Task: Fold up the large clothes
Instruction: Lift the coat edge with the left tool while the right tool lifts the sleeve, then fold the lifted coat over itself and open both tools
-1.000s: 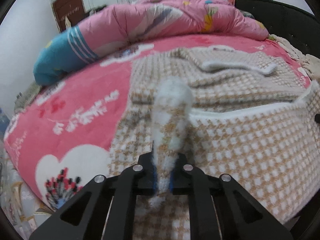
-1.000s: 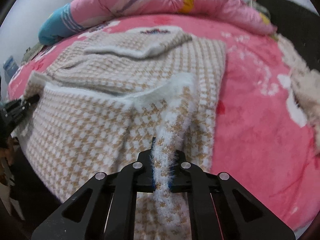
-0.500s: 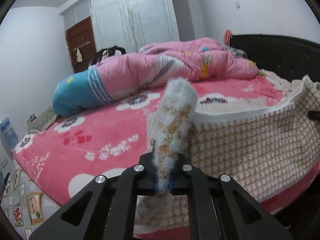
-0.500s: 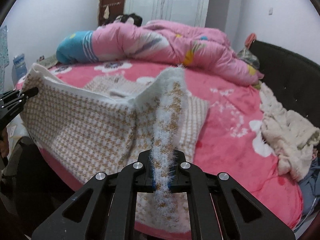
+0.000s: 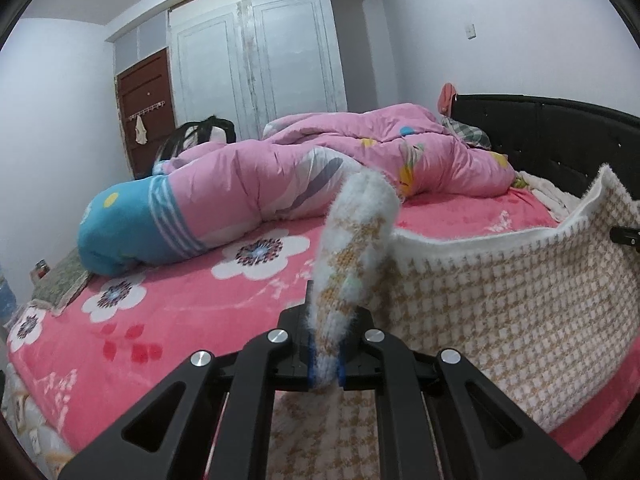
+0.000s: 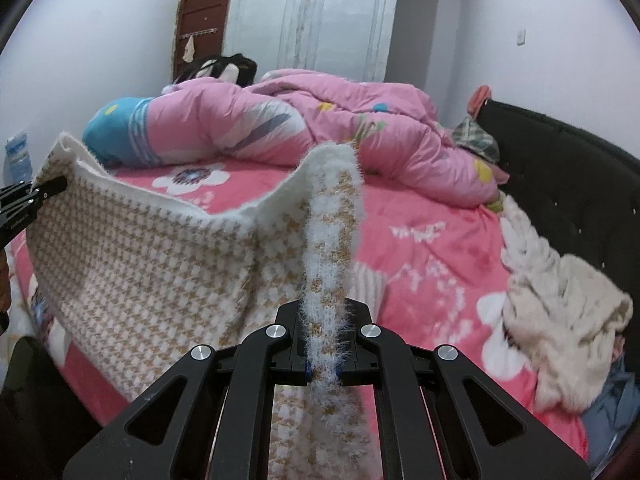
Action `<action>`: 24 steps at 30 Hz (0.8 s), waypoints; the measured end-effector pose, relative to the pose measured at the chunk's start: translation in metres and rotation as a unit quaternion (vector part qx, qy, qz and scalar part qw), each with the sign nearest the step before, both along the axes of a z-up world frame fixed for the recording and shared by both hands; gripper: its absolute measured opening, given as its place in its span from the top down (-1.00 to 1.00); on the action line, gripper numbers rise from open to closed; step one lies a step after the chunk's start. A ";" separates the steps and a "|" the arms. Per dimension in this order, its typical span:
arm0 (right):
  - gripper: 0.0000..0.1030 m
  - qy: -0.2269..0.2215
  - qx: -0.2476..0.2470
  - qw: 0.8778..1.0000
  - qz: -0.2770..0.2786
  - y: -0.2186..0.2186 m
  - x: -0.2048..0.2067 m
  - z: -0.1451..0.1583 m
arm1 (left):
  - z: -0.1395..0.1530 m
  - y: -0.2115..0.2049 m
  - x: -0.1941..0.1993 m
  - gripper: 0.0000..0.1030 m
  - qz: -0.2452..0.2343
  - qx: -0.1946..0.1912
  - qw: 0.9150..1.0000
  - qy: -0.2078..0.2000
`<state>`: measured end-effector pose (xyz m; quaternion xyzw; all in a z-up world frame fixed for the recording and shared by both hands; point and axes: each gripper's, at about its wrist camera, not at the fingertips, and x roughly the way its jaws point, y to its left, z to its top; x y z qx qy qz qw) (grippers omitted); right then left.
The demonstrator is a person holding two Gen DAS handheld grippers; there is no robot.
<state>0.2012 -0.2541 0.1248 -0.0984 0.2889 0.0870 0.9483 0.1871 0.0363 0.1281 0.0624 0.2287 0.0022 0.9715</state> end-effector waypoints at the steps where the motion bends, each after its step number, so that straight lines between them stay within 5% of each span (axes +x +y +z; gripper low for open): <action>1: 0.90 0.003 -0.002 1.000 -0.002 0.001 0.015 0.000 | -0.001 0.002 0.012 0.86 -0.002 0.001 1.000 0.002; 5: 0.90 0.032 -0.002 0.999 -0.008 0.003 0.080 -0.015 | -0.010 0.004 0.077 0.86 -0.009 0.000 0.999 0.034; 10: 0.90 0.104 0.035 0.994 -0.011 -0.005 0.166 -0.070 | -0.063 0.012 0.175 0.86 -0.006 -0.007 0.992 0.126; 13: 0.86 0.175 0.071 0.982 -0.008 -0.013 0.208 -0.122 | -0.117 0.026 0.221 0.84 0.011 -0.040 0.976 0.212; 15: 0.61 0.212 0.107 0.971 -0.012 -0.027 0.223 -0.149 | -0.146 0.037 0.238 0.71 0.010 -0.073 0.963 0.259; 17: 0.42 0.226 0.180 0.957 0.003 -0.047 0.225 -0.153 | -0.148 0.047 0.236 0.65 0.001 -0.110 0.960 0.258; 19: 0.18 0.233 0.258 0.938 0.014 -0.073 0.224 -0.149 | -0.141 0.065 0.235 0.30 -0.002 -0.149 0.956 0.252; 21: -0.29 0.214 0.272 0.938 -0.009 -0.092 0.218 -0.135 | -0.127 0.088 0.230 0.22 0.009 -0.183 0.955 0.232; 24: -0.34 0.178 0.287 0.941 -0.011 -0.107 0.203 -0.105 | -0.099 0.105 0.221 0.22 0.022 -0.204 0.962 0.181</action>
